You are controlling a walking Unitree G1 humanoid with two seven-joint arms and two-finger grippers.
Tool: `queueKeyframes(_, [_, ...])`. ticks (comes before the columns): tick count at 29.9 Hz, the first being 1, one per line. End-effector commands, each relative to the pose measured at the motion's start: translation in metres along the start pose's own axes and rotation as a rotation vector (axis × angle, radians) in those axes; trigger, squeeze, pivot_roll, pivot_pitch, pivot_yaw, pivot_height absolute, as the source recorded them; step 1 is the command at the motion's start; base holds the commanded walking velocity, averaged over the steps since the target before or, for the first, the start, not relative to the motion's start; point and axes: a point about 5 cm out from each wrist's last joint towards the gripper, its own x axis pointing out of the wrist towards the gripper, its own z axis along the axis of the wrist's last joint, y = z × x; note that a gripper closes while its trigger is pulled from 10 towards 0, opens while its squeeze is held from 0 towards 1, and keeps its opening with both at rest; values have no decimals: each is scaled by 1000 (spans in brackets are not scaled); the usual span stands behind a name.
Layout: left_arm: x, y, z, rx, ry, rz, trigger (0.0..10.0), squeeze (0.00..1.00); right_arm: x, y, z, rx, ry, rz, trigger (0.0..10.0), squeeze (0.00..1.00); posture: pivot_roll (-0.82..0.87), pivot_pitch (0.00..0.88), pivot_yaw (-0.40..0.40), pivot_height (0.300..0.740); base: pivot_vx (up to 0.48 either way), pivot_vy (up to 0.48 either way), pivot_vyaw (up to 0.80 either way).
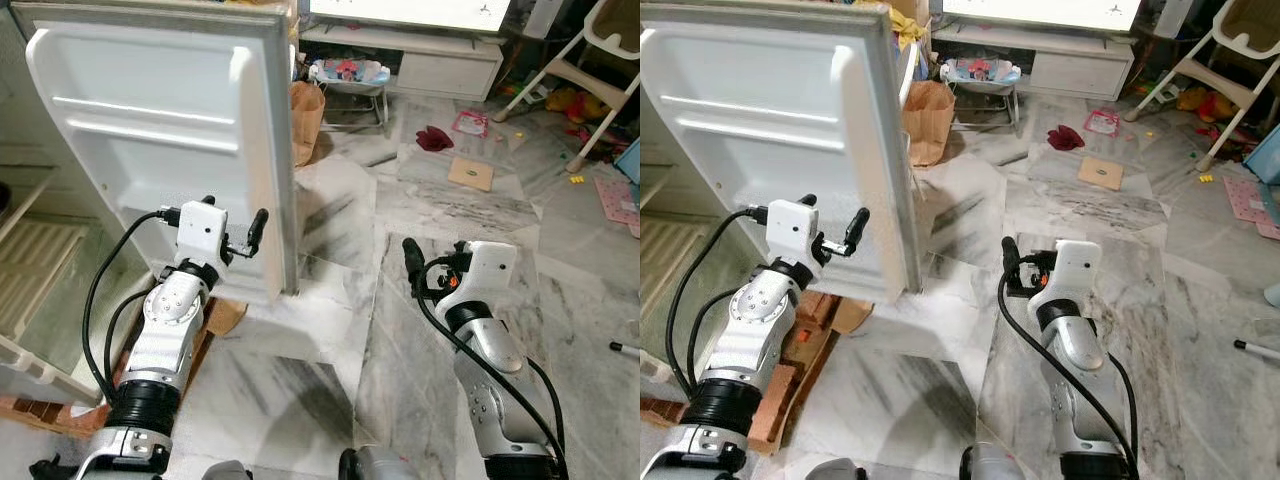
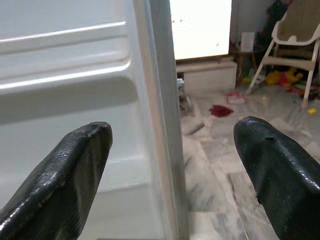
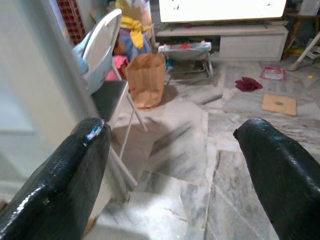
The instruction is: Restocking fridge
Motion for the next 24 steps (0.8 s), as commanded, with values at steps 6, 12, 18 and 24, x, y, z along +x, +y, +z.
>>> queueKeyframes(6, [-25, -8, -15, -2, 38, -30, 10000, 0, 0, -1, 4, -130, -54, -41, 10000, 0, -17, 47, -52, 740, 0, -75, 0])
queueKeyframes(12, [-20, -1, -16, -11, 45, -6, 10000, 0, 1, -5, 11, -64, -77, -18, 10000, 0, -32, 45, -40, 740, 0, -451, 0])
queueKeyframes(18, [-13, -1, -8, -3, 25, -25, 10000, 0, 4, -8, 12, -109, -88, -60, 10000, 0, -33, 47, -31, 740, 0, -449, 0])
queueKeyframes(24, [-9, 2, -5, 2, 17, -26, 10000, 0, 10, -1, 12, -122, -81, -90, 10000, 0, -30, 43, -13, 740, 0, -436, 0])
